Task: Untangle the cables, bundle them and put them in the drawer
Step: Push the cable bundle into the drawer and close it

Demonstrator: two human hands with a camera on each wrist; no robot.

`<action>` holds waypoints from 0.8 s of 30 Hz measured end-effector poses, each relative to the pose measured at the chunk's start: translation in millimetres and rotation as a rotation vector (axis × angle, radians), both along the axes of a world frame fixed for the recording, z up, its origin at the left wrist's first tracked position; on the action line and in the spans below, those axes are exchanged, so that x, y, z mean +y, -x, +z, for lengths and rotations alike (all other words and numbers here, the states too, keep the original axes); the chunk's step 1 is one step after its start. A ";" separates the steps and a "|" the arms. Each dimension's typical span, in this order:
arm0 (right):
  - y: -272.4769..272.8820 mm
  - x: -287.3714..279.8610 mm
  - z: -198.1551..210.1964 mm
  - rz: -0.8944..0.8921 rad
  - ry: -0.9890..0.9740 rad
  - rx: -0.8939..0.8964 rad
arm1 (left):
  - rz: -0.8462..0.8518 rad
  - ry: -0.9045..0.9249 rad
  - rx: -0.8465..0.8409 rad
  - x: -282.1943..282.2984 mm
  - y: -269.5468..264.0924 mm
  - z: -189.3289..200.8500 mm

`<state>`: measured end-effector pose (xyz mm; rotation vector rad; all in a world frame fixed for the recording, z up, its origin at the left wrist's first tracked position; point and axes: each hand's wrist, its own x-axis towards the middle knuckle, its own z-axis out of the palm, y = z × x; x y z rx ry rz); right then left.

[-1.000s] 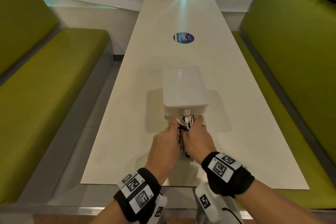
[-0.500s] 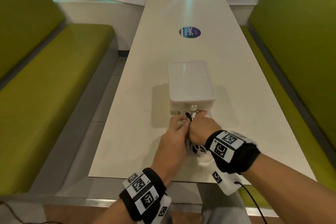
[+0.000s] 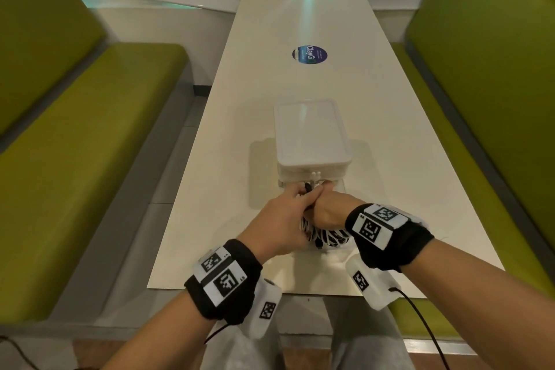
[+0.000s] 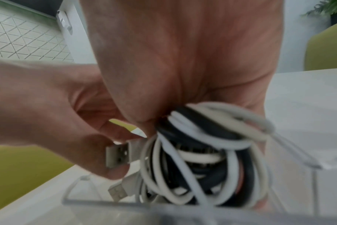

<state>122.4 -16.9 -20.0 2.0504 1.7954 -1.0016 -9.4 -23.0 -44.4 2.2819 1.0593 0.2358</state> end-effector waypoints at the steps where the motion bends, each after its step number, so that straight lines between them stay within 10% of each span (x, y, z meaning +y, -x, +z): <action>1: 0.0 0.7 -1.1 -0.035 -0.003 0.012 | -0.006 0.034 0.003 3.7 0.5 -1.6; 6: -3.8 3.5 -11.7 -0.158 0.036 0.068 | -0.011 0.184 0.006 19.2 3.2 0.7; 24: -24.6 -28.6 5.3 -0.042 -0.046 0.258 | 0.081 -0.118 0.204 -5.0 -23.0 0.2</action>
